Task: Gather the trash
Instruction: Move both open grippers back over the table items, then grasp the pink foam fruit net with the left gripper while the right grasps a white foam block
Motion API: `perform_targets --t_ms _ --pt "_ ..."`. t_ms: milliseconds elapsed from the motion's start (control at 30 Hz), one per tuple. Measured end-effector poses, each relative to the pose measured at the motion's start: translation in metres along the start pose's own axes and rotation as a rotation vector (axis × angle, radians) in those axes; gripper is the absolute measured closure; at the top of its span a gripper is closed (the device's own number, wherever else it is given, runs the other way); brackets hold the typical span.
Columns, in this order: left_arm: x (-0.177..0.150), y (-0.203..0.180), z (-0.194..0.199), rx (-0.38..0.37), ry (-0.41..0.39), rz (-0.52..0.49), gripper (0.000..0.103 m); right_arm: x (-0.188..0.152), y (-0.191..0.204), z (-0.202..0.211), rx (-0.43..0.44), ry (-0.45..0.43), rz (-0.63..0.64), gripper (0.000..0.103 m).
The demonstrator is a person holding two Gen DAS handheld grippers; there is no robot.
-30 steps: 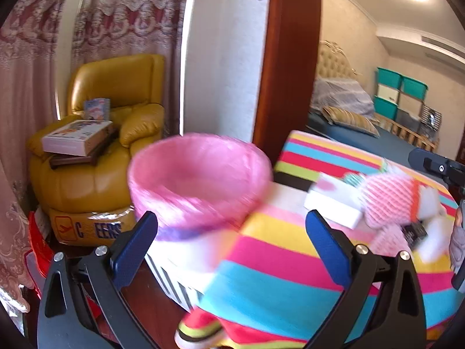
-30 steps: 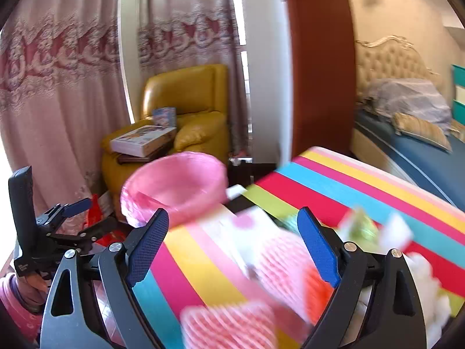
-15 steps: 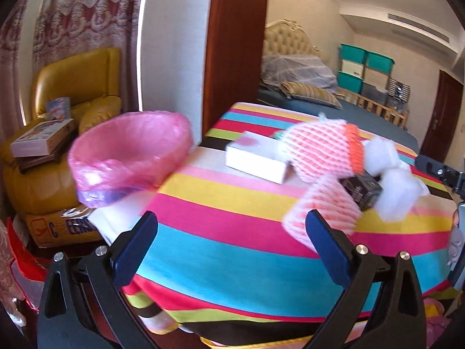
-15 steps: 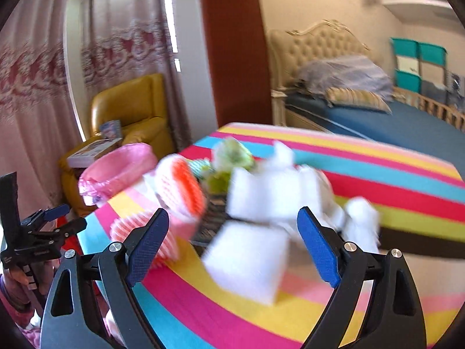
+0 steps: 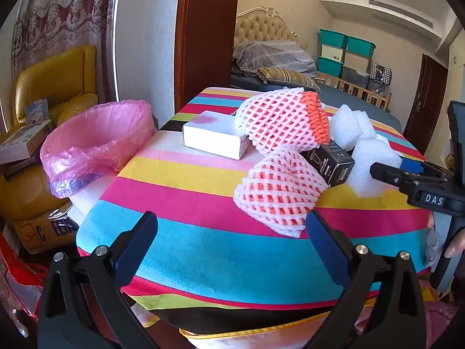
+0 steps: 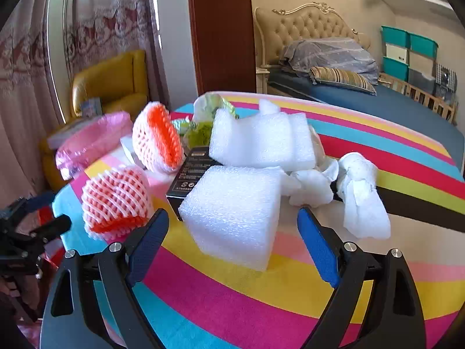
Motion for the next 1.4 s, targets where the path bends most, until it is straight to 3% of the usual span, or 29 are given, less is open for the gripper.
perform_targets --t_ms 233,333,833,867,967,1033,1200,1400 --pt "0.001 0.0 -0.006 0.003 0.013 -0.006 0.005 -0.002 0.004 -0.011 -0.041 0.04 0.024 0.019" --pt "0.004 -0.004 -0.008 0.0 0.008 -0.023 0.005 -0.004 0.001 -0.01 -0.034 0.037 0.014 0.042" --pt "0.006 -0.03 -0.039 -0.025 0.077 -0.062 0.005 -0.01 -0.012 -0.001 -0.026 -0.021 -0.026 0.042" --pt "0.005 -0.031 -0.04 -0.03 0.081 -0.06 0.008 -0.01 -0.012 -0.001 -0.024 -0.022 -0.026 0.042" --pt "0.0 -0.033 -0.045 -0.058 0.103 -0.067 0.034 -0.011 -0.012 -0.002 -0.022 -0.023 -0.026 0.042" --pt "-0.002 -0.034 -0.048 -0.062 0.106 -0.071 0.037 -0.012 -0.011 -0.001 -0.022 -0.023 -0.024 0.042" --pt "-0.002 -0.036 -0.043 -0.095 0.074 -0.092 0.054 -0.013 -0.01 -0.002 -0.021 -0.022 -0.026 0.042" --pt "-0.003 -0.037 -0.031 -0.103 0.039 -0.1 0.06 -0.013 -0.008 -0.001 -0.019 -0.025 -0.02 0.042"
Point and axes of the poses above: each gripper's, at about its wrist camera, not at the fingertips, and z roughly against the way its jaws point, y to its left, x to its top, the point moved 2 cm from there along -z, roughly the way its jaws point, and after that the axes turned 10 degrees about z, right-handed, at the moved point
